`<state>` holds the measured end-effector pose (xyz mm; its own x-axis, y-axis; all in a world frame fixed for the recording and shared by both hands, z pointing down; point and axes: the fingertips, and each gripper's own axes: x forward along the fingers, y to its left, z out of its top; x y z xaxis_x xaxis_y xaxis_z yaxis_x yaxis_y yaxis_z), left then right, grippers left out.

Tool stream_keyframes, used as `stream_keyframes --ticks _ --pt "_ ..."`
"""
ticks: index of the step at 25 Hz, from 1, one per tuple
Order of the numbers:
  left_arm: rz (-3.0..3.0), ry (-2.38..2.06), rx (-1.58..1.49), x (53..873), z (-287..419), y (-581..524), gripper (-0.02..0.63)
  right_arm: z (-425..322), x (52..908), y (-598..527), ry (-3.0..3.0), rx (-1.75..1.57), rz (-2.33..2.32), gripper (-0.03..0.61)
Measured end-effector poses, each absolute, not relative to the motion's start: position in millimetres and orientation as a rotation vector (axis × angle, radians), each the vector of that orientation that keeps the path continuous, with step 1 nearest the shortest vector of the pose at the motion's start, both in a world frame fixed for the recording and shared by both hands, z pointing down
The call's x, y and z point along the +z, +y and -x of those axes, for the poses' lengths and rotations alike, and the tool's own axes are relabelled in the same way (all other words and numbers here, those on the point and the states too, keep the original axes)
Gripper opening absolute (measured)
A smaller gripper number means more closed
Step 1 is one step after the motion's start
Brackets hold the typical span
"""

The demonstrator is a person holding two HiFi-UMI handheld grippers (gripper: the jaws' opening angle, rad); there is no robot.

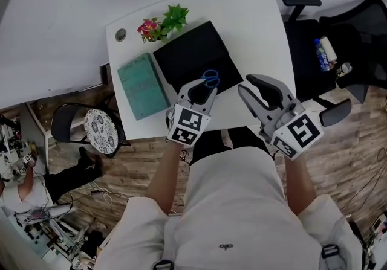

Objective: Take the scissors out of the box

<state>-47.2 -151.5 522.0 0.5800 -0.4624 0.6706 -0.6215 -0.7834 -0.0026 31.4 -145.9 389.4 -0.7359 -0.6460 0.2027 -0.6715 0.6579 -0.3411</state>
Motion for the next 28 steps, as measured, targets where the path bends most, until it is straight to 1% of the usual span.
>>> stream_keyframes --ticks 14,28 --pt "-2.572 -0.651 1.272 594.4 42.9 -161.7 0.115 -44.7 415.9 -155.4 -2.719 0.711 -1.208 0.115" --pt "-2.555 -0.572 1.434 633.3 41.8 -164.9 0.115 -53.4 436.2 -156.0 -2.663 0.791 -1.264 0.115"
